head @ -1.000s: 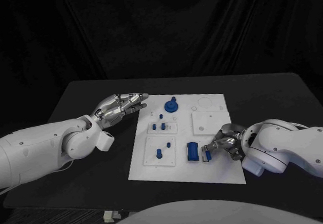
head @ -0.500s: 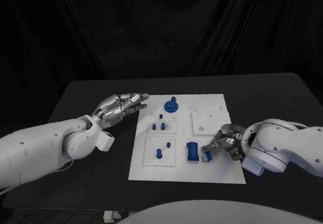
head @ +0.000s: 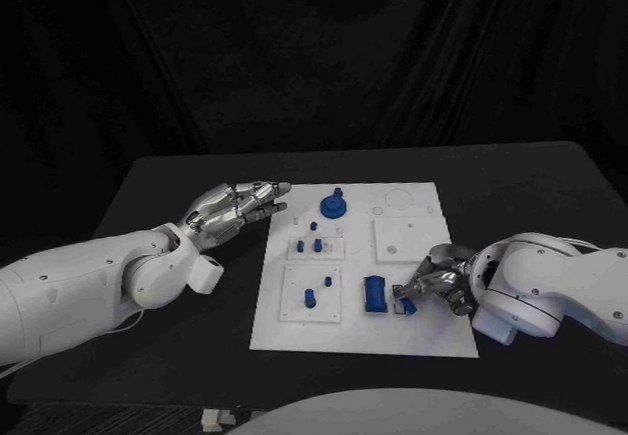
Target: Assemble the parts on the task board
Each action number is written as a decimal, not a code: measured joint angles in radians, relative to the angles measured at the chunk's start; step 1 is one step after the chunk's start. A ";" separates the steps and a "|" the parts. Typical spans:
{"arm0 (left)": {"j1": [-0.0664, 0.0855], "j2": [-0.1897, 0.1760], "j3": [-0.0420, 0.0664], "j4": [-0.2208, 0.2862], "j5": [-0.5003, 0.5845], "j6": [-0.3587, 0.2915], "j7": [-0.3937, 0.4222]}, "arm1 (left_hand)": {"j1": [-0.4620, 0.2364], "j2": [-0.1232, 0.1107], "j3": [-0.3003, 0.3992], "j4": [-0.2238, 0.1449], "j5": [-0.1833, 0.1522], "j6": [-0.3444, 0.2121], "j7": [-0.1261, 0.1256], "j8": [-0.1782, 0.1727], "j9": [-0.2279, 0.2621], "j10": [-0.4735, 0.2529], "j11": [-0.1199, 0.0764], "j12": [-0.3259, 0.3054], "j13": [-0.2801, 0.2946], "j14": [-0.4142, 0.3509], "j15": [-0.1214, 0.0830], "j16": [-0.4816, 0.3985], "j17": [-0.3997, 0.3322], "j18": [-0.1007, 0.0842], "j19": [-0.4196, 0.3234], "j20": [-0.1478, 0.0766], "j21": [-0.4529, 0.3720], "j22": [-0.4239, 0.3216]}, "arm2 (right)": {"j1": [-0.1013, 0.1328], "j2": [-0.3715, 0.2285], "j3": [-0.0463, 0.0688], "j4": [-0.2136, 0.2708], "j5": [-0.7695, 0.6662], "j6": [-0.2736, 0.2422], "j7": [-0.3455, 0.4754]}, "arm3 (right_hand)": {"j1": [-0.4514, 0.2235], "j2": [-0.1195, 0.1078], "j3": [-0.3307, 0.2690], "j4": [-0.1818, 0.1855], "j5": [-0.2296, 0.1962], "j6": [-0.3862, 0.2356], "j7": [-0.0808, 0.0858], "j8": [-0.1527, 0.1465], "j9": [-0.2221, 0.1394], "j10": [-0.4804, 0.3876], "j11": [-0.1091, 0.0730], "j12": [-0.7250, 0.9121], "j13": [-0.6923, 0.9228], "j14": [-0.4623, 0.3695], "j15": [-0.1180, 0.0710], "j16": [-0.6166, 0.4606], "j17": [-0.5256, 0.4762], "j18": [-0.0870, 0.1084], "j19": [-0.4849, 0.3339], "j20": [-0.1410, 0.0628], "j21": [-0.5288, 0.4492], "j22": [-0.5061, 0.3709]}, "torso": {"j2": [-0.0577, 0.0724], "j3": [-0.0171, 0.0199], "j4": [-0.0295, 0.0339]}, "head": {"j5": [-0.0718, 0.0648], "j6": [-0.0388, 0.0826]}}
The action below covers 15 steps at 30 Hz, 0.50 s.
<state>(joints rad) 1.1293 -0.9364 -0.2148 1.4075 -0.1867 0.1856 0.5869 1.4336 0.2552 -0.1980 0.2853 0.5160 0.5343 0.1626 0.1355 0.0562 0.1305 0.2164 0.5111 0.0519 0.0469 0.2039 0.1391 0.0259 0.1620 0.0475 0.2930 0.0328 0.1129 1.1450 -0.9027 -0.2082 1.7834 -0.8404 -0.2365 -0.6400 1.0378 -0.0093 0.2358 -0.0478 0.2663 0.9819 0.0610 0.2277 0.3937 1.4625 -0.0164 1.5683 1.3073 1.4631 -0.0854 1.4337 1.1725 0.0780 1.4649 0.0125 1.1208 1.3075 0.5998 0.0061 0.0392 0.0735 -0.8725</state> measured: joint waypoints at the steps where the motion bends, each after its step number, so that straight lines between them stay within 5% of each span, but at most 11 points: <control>1: 0.000 0.000 0.000 0.000 0.000 0.000 0.000 | 0.000 0.000 0.000 0.000 0.000 0.000 0.000 0.000 0.000 0.000 0.000 0.000 0.000 0.000 0.000 0.000 0.000 0.000 0.000 0.000 0.000 0.000 | 0.000 0.000 0.000 0.000 -0.001 0.001 0.000 | 0.000 0.000 -0.001 0.001 -0.002 0.000 0.000 0.000 0.000 0.000 0.000 0.000 0.000 0.000 0.000 0.000 0.000 0.000 0.000 0.000 0.000 0.000 | 0.000 0.0001 0.0000 | 0.000 0.000; 5: 0.000 0.000 0.000 0.000 0.000 0.001 -0.002 | 0.000 0.000 0.000 0.000 0.000 0.000 0.000 0.000 0.000 0.000 0.000 0.000 0.000 0.000 0.000 0.000 0.000 0.000 0.000 0.000 0.000 0.000 | 0.000 0.001 0.000 -0.002 -0.004 0.003 0.000 | -0.009 0.004 -0.001 0.010 0.007 0.000 0.000 0.003 0.000 0.000 0.000 0.000 0.000 0.000 0.000 0.000 -0.005 0.000 0.000 0.000 -0.003 0.000 | 0.000 0.0001 0.0000 | 0.000 0.000; 12: 0.000 0.000 0.000 0.000 0.000 0.002 -0.004 | 0.000 0.000 0.000 0.000 0.000 0.000 0.000 0.000 0.000 0.000 0.000 0.000 0.000 0.000 0.000 0.004 0.000 0.000 0.000 0.000 0.000 0.001 | 0.000 0.004 0.001 -0.004 -0.005 0.002 0.001 | -0.010 0.043 0.023 0.039 0.165 0.014 -0.005 0.014 -0.001 0.004 -0.004 0.000 0.000 0.000 0.000 0.000 -0.012 0.000 0.000 0.000 -0.008 0.000 | 0.000 0.0002 -0.0001 | -0.001 0.000; 15: 0.000 0.000 0.000 0.000 0.000 0.003 -0.004 | 0.000 0.000 0.000 0.000 0.000 0.000 0.000 0.000 0.000 0.000 0.000 0.000 0.000 0.000 0.000 0.004 0.000 0.000 0.000 0.000 0.000 0.001 | 0.000 0.004 0.001 -0.004 -0.005 0.000 0.001 | -0.016 0.054 0.031 0.050 0.192 0.024 -0.008 0.016 0.000 0.004 -0.004 0.000 0.000 0.000 0.000 0.000 -0.013 0.000 0.000 0.000 -0.010 0.000 | 0.000 0.0002 -0.0001 | -0.001 0.000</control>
<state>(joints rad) 1.1293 -0.9367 -0.2148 1.4072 -0.1867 0.1885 0.5827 1.4336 0.2552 -0.1981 0.2853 0.5160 0.5343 0.1626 0.1355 0.0563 0.1305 0.2164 0.5111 0.0519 0.0469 0.2039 0.1430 0.0258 0.1621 0.0475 0.2930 0.0328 0.1141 1.1449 -0.8985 -0.2067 1.7795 -0.8451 -0.2367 -0.6386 1.0214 0.0451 0.2666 0.0019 0.4582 1.0058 0.0534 0.2440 0.3941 1.4664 -0.0202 1.5683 1.3073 1.4631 -0.0853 1.4336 1.1591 0.0780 1.4649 0.0125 1.1113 1.3074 0.5998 0.0063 0.0391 0.0724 -0.8725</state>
